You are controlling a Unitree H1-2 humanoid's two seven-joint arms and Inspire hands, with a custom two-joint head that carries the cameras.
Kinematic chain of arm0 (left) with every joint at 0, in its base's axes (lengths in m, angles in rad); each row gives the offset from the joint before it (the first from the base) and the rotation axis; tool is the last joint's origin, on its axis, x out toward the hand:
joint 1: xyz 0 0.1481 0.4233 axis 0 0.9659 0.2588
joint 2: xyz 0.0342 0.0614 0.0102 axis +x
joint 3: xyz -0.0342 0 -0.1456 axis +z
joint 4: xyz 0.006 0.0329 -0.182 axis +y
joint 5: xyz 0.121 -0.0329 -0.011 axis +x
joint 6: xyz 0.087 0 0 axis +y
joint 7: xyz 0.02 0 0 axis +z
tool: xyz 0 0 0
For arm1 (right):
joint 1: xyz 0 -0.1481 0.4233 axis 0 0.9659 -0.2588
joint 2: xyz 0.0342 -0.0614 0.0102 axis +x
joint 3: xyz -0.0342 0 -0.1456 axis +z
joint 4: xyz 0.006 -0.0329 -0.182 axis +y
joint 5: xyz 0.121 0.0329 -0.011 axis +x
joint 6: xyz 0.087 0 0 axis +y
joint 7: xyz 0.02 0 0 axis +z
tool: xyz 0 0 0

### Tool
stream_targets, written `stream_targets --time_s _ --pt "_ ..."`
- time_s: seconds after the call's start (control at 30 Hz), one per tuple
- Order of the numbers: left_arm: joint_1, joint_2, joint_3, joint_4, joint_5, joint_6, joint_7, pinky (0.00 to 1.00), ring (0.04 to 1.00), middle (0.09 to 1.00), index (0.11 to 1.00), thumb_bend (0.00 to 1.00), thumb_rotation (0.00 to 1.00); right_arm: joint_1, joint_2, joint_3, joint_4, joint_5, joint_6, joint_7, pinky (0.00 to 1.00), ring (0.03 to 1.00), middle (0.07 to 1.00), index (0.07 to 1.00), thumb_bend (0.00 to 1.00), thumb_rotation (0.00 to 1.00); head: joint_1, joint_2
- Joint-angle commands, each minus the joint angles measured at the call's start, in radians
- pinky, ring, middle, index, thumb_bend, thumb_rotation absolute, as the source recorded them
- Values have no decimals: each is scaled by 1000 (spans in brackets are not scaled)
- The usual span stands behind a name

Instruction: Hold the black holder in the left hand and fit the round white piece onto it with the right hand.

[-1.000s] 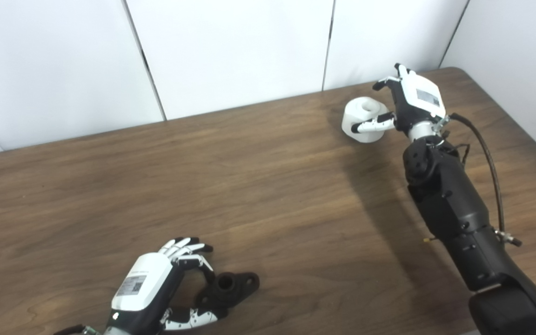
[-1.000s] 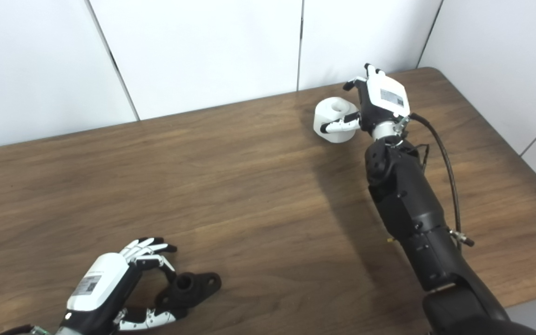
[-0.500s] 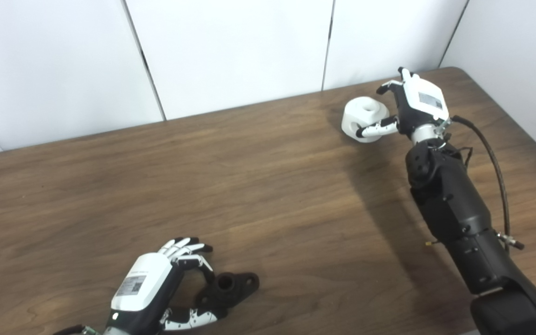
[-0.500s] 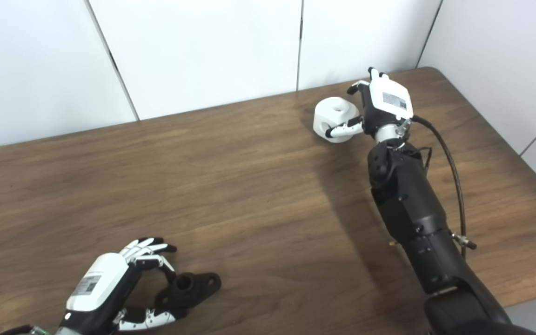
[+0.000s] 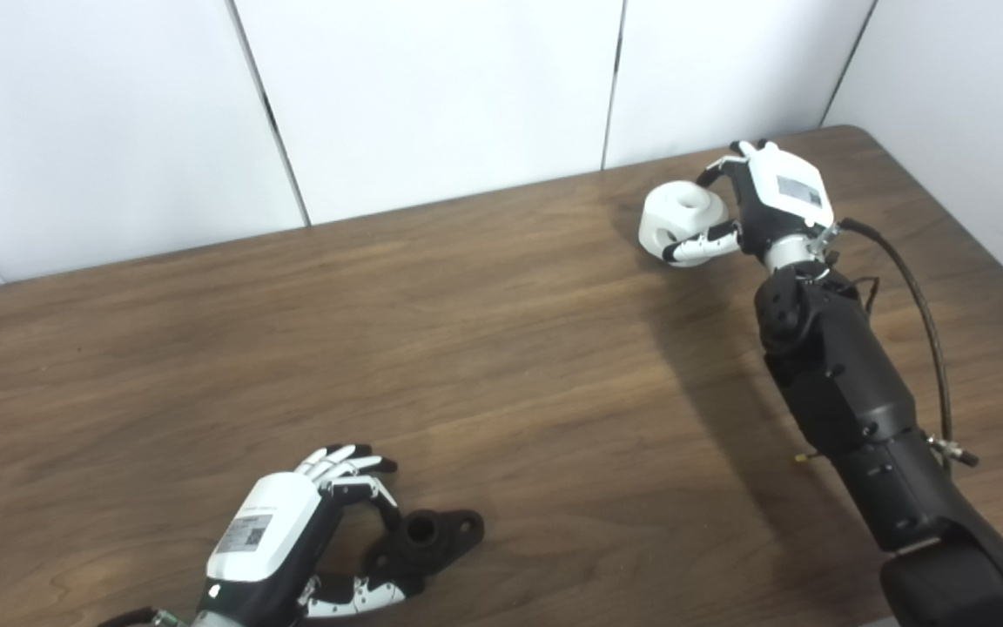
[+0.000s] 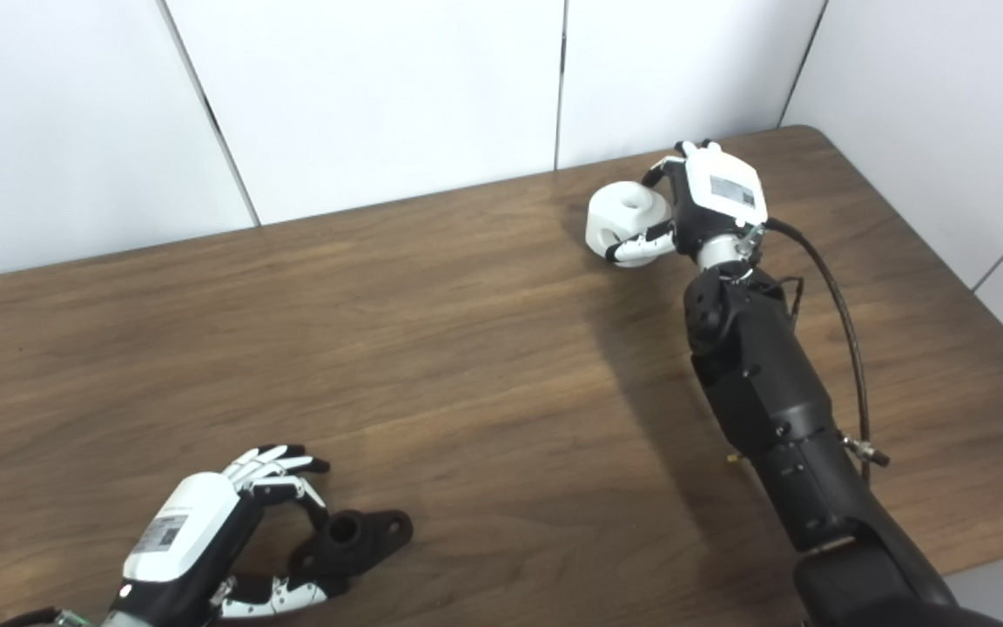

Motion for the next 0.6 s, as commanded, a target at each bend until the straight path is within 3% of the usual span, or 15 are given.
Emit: stream_targets --time_s 0.0,0.57 --pt "49 33 -8 44 9 49 -83 902 897 811 489 518 48 -42 -37 -1 -10 -7 1 -28 890 993 922 689 819 329 0 0" --pt "51 28 -4 39 4 53 -83 900 897 811 488 517 48 -43 -46 9 7 8 -7 -34 875 982 893 657 826 313 3 2"
